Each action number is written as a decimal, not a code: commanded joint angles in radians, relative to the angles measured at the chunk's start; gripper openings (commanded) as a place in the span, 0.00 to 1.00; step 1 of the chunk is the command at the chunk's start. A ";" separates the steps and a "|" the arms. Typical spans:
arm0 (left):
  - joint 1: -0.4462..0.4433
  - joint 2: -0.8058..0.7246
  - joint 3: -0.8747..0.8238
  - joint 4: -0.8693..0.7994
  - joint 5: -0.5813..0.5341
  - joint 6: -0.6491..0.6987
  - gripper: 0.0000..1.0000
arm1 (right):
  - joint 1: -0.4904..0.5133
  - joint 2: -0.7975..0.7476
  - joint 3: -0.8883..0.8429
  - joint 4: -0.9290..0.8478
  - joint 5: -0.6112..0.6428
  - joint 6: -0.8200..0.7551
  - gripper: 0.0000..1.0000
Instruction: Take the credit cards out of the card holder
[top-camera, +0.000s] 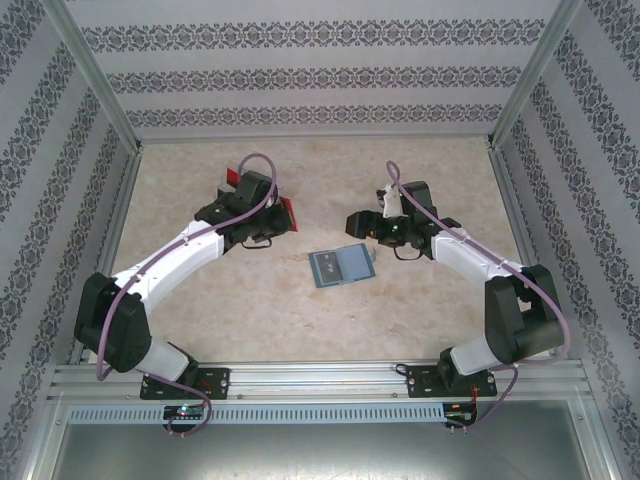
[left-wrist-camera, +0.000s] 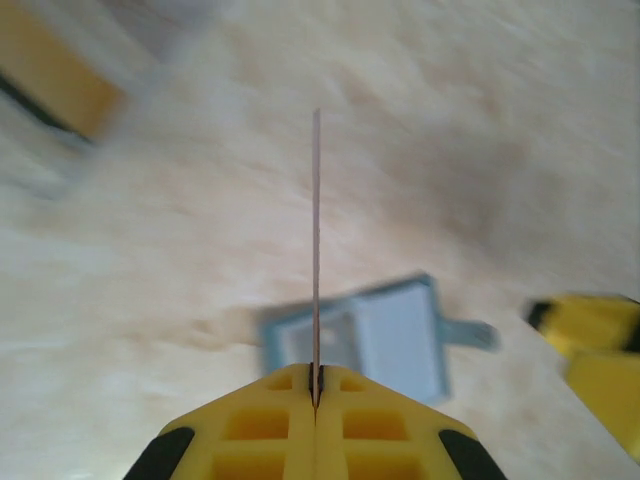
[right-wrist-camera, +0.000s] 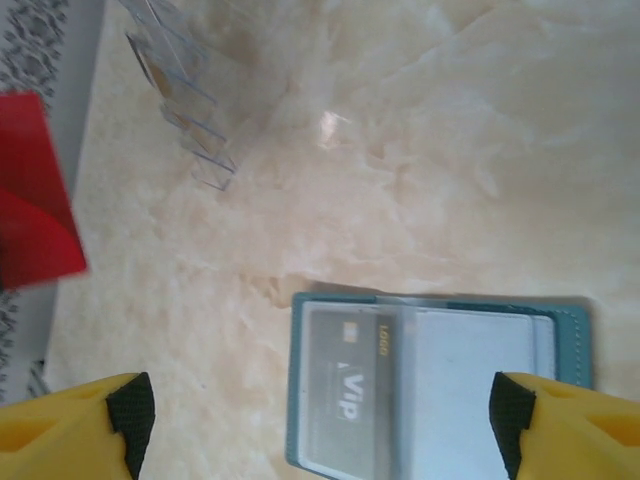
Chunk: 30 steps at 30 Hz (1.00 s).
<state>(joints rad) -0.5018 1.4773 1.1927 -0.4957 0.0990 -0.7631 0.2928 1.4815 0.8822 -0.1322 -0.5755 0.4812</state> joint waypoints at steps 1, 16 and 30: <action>0.010 -0.019 0.087 -0.278 -0.342 0.067 0.00 | 0.021 -0.005 0.030 -0.062 0.065 -0.100 0.91; 0.159 0.436 0.685 -0.489 -0.547 -0.055 0.00 | 0.078 -0.030 0.020 -0.115 0.211 -0.193 0.98; 0.257 0.626 0.802 -0.426 -0.417 -0.238 0.00 | 0.084 -0.002 0.015 -0.097 0.218 -0.178 0.98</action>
<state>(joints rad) -0.2481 2.0869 1.9614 -0.8951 -0.3290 -0.9245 0.3634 1.4742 0.8909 -0.2291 -0.3775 0.3138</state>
